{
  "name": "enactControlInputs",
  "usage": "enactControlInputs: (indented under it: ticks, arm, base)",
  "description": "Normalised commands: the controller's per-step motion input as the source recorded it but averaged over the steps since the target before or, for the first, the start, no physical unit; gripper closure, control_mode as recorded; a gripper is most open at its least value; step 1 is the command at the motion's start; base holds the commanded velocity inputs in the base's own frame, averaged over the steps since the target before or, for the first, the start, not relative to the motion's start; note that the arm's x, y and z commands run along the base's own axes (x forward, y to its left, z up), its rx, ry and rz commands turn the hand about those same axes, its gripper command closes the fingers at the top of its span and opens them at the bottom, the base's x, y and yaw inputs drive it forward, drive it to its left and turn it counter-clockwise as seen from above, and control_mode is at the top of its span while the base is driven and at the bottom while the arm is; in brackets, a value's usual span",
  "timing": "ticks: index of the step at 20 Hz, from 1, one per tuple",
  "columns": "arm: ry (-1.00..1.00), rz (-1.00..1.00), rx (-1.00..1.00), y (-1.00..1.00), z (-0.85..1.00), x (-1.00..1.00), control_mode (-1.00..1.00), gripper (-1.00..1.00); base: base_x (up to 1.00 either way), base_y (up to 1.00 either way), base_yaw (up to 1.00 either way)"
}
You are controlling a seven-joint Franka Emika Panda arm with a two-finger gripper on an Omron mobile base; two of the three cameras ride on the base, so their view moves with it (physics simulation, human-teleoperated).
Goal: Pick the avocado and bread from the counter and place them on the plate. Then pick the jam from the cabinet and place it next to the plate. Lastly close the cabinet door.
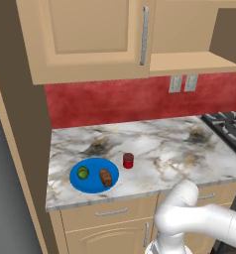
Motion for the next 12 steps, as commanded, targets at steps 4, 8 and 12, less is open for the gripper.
enactControlInputs:
  ticks: [4, 8, 12]
  arm:
    - [0.03, 0.0, 0.0, 0.45, -0.36, 0.73, -1.0, -1.0]
    - [0.0, 0.0, 0.0, 0.7, -0.28, 0.83, -1.0, -1.0]
    - [0.0, -0.02, 0.0, 0.71, -0.07, 0.88, -1.0, -1.0]
  base:
    - [0.0, 0.0, 0.0]
    - [0.0, 0.0, 0.0]
    - [0.0, 0.0, 0.0]
